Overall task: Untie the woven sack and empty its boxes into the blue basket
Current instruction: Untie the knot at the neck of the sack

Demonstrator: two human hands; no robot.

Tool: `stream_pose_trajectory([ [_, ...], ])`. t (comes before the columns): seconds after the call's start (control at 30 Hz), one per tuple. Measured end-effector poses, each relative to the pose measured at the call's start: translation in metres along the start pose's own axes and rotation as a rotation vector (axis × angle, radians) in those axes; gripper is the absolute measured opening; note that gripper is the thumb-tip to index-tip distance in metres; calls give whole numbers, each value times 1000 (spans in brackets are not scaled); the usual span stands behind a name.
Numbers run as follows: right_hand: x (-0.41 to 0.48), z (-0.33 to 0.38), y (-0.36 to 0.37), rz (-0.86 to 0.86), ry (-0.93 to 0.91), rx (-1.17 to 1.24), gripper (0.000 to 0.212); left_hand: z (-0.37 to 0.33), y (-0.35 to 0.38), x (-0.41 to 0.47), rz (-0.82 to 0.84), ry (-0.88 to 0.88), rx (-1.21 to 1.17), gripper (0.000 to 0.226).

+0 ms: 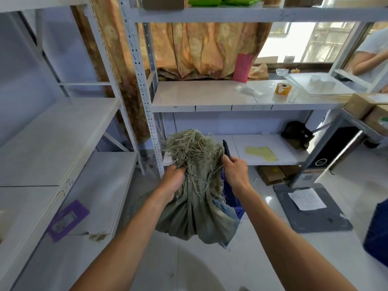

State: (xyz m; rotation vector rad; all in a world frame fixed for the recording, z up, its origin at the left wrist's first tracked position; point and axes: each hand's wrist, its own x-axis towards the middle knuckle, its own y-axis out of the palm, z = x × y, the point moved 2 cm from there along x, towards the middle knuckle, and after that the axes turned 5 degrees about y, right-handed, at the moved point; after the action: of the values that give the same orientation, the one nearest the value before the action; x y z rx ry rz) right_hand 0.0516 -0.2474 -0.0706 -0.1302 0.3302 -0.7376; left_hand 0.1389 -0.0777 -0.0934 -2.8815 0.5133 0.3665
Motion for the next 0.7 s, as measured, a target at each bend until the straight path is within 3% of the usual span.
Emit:
stream_pose_trajectory([
  [0.23,10,27,12,152,29,179,27,-29,34,0,42,173,-20,27],
  [0.33,21,45,4,177,-36,124,33,-35,42,3,169,290,167,30],
  [0.4,35,53,-3,222,-28,133,21,-32,44,15,234,267,299,28],
  [0.5,59,51,-7,259,-26,143,23,-39,50,30,207,349,518,38],
  [0.6,77,44,-13,288,47,212,38,-47,60,41,214,370,525,30],
  [0.7,102,41,-27,331,83,222,21,-42,66,59,185,376,500,36],
])
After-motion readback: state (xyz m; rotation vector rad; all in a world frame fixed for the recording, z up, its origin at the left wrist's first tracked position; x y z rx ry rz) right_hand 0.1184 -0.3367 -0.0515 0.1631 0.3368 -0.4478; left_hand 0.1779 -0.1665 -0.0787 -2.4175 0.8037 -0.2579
